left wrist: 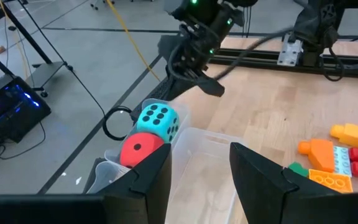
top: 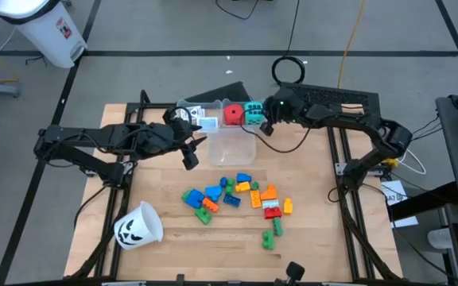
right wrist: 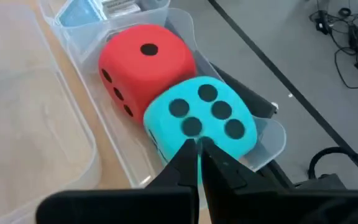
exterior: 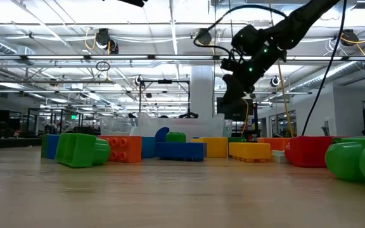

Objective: Pick & Place Toys
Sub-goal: Put the light blue dice into the top right transparent bin, then put the right yellow game piece into the bottom transparent bin

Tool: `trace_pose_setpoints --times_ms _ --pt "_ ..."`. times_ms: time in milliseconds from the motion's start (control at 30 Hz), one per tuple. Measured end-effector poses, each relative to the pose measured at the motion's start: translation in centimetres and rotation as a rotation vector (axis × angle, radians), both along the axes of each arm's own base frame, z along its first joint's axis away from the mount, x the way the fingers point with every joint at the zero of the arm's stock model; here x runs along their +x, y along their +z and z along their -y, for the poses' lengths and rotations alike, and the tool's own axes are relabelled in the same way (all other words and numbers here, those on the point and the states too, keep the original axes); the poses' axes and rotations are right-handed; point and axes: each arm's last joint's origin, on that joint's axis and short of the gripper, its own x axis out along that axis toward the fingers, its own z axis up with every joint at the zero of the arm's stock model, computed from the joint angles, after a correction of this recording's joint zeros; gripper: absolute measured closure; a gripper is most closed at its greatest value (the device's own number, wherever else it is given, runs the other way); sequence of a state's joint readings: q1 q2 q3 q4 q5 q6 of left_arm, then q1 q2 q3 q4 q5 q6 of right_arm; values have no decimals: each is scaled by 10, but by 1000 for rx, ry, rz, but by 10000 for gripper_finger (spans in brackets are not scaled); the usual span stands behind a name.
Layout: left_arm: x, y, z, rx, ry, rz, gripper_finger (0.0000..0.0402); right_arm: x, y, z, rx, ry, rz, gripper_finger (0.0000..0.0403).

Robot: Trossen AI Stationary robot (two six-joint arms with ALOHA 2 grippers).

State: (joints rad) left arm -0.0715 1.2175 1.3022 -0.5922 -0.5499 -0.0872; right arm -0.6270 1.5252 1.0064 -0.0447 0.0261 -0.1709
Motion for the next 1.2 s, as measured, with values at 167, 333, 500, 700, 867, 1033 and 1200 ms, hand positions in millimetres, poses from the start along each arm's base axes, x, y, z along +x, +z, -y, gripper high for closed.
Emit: trace_pose_setpoints --times_ms 167,333,500,700,867,1033,1200 --pt "-1 -1 0 0 -7 -16 233 3 13 -4 -49 12 78 402" --pt "-15 3 9 -67 -126 -29 234 6 20 -18 -52 56 86 401" --pt "-49 -11 31 -331 -332 -276 234 13 27 -35 -65 115 109 402" --pt "-61 -33 69 -461 -542 -584 234 22 30 -50 -79 173 134 402" --pt "-58 -42 90 -505 -488 -625 234 28 31 -62 -78 209 147 401" --pt "-55 -52 106 -500 -405 -668 234 31 30 -71 -73 242 142 402" --pt "-46 -62 112 -321 -397 -555 234 27 31 -79 -41 257 98 401"
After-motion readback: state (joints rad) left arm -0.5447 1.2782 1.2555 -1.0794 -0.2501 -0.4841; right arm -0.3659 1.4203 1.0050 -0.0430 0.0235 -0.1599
